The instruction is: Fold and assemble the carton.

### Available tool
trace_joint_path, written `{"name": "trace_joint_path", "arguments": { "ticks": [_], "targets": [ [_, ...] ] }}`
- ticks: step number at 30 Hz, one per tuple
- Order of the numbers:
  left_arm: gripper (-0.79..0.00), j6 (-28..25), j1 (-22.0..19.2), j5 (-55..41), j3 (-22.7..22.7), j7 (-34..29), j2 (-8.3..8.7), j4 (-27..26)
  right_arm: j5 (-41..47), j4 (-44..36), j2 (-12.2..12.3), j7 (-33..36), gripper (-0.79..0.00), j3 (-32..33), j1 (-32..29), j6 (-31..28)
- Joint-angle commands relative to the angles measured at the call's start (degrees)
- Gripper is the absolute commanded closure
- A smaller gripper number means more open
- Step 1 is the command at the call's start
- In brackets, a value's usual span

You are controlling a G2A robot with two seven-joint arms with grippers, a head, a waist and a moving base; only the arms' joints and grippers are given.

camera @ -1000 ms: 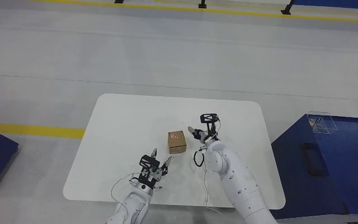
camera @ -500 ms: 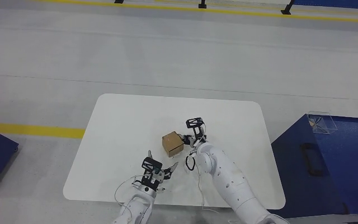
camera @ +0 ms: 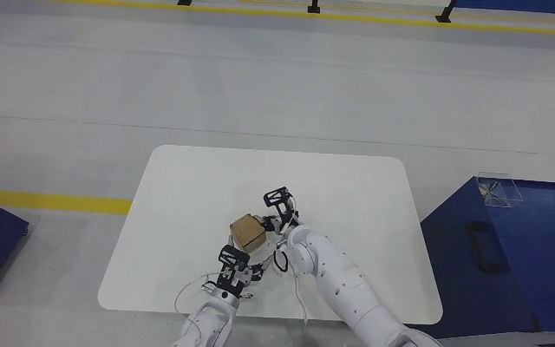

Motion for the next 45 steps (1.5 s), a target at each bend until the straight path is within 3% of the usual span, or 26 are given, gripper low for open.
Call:
{"name": "trace_joint_path", "arguments": {
  "ticks": [1, 8, 15, 19, 26, 31, 37, 45],
  "targets": [
    [-0.785, -1.95, 1.03, 1.86, -1.0, 0.09, 0.55, -0.96, -0.16, 0.36, -0.35, -0.35, -0.785, -0.8, 0.43, -1.07],
    [-0.785, -5.96, 6.14, 4.75, -5.08, 4.94, 2.24, -7.58, -0.05, 2.51, -1.74, -3.51, -0.785, -3.35, 2.19, -5.08],
    [-0.785, -6.0, 6.38, 4.49, -5.21, 5.41, 2.27, -7.94, 0.6, 5.52, -3.16, -5.73, -0.785, -4.85, 3.78, -4.93],
    [-0.785, -6.22, 6.85, 9.12, -7.56, 2.31, 3.07, -10.66, 1.61, 6.81, -3.3, -7.06, -0.785, -4.01, 4.22, -4.33],
    [-0.785, -13.85, 9.24, 18.14, -15.95, -3.15, 5.64, -14.34, 2.39, 7.08, -2.93, -9.12, -0.785, -1.97, 3.79, -2.04],
    [-0.785, -16.27, 8.11, 18.47, -15.99, -4.51, 5.87, -11.72, 4.14, 5.69, -2.36, -9.94, -0.785, 0.58, 3.07, -0.39],
    [-0.785, -13.52, 4.17, 14.22, -13.65, -7.4, 4.95, -6.47, 3.85, 2.9, -1.56, -8.65, -0.785, 2.3, 1.48, -0.49],
    [-0.785, -15.16, -1.38, 11.17, -11.51, -7.01, 4.26, 2.33, -0.59, 0.77, -1.51, -4.41, -0.785, -0.05, 0.01, -2.61]
  ]
}}
